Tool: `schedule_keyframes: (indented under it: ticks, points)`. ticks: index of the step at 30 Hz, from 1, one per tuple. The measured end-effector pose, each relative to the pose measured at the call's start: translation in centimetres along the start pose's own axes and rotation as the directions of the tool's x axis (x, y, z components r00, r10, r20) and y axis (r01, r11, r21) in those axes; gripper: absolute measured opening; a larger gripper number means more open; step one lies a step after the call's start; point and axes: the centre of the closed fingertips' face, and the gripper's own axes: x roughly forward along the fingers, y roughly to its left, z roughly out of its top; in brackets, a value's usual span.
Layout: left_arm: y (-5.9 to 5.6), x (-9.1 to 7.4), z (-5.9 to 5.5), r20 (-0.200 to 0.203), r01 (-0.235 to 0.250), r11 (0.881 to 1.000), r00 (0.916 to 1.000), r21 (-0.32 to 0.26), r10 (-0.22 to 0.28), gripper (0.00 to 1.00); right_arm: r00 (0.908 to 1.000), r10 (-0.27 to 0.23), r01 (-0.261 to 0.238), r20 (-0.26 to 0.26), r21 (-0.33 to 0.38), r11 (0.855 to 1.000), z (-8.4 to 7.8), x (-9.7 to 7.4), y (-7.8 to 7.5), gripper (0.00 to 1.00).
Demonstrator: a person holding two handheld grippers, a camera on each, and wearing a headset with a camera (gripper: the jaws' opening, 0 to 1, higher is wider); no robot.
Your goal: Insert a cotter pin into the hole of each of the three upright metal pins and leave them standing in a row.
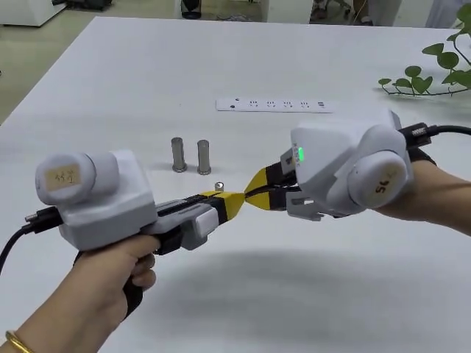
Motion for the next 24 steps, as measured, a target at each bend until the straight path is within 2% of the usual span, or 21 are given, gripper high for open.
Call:
schedule_keyframes:
  ticks: [6, 8, 14, 17, 19, 22, 24]
  points:
    - [0.0, -0.1, -0.2, -0.013, 0.011, 1.0, 0.9998, -0.004, -0.012, 0.0, 0.9999, 0.007, -0.007, 0.011, 0.018, 1.0, 0.0, 0.1, 0.1, 0.0]
    - [0.1, -0.1, -0.2, -0.015, 0.017, 1.0, 0.9997, -0.023, -0.017, 0.0, 0.9998, 0.002, -0.002, 0.018, 0.022, 1.0, 0.0, 0.2, 0.1, 0.0]
    - [0.1, -0.1, -0.3, -0.029, 0.019, 1.0, 0.9994, 0.009, -0.019, 0.0, 0.9998, -0.005, 0.004, 0.017, 0.039, 0.999, -0.2, 0.4, 0.1, 0.0]
    - [0.2, -0.2, -0.2, -0.027, 0.021, 1.0, 0.9994, 0.022, -0.021, 0.0, 0.9999, -0.001, 0.0, 0.016, 0.085, 0.996, -0.6, 0.5, 0.1, 0.0]
    - [0.5, -0.3, -0.3, -0.031, 0.014, 0.998, 0.9994, 0.056, -0.012, 0.0, 0.9996, 0.007, -0.01, 0.027, 0.141, 0.99, -0.7, 0.5, 0.3, 0.02]
    - [0.8, -0.5, -0.3, -0.034, 0.01, 0.995, 0.9994, 0.102, -0.007, 0.0, 0.9987, 0.013, -0.024, 0.049, 0.234, 0.972, -0.9, 0.4, 0.4, 0.04]
    - [1.2, -0.9, -0.5, -0.047, 0.008, 0.986, 0.9989, 0.168, 0.0, 0.0, 0.9962, 0.03, -0.055, 0.081, 0.318, 0.946, -0.9, 0.2, 0.7, 0.05]
